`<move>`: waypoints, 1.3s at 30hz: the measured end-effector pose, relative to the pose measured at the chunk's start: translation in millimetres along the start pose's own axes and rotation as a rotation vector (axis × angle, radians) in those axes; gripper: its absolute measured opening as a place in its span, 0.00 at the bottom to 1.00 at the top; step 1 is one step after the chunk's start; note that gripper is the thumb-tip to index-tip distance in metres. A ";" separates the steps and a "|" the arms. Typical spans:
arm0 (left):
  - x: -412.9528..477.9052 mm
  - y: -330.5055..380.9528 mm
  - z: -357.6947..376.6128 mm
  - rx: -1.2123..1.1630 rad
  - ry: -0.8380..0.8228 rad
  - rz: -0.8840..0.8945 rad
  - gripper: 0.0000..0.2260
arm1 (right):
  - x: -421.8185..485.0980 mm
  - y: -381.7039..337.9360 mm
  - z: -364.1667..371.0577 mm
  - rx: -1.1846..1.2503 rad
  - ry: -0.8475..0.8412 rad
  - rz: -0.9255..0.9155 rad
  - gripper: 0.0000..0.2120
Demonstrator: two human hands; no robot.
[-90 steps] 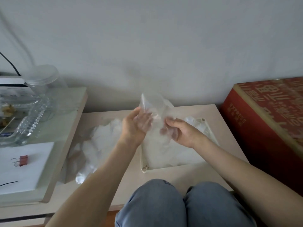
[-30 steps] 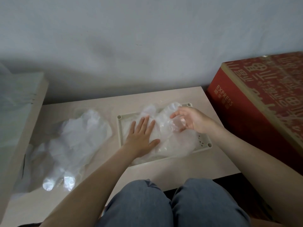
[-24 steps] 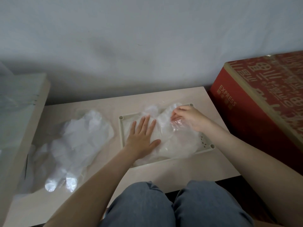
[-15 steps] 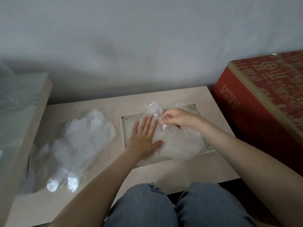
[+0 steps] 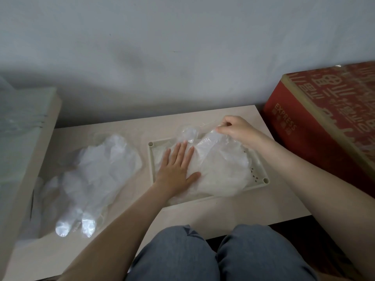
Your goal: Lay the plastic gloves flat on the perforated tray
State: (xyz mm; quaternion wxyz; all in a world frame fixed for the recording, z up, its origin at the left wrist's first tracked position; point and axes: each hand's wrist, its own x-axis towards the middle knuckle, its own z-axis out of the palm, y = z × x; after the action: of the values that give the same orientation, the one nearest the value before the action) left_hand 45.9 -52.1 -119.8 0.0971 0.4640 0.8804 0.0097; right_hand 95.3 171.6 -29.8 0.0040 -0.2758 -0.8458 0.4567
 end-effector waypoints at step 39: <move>3.0 -7.0 -4.4 -0.010 -0.103 -0.002 0.43 | -62.3 48.7 9.3 -0.319 -0.093 -0.475 0.04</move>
State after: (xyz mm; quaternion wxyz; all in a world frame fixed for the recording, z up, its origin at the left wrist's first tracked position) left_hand 37.8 -53.2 -116.8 0.1444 0.4624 0.8748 -0.0100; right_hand 168.3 156.2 -57.7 0.0287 -0.0463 -0.9471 0.3162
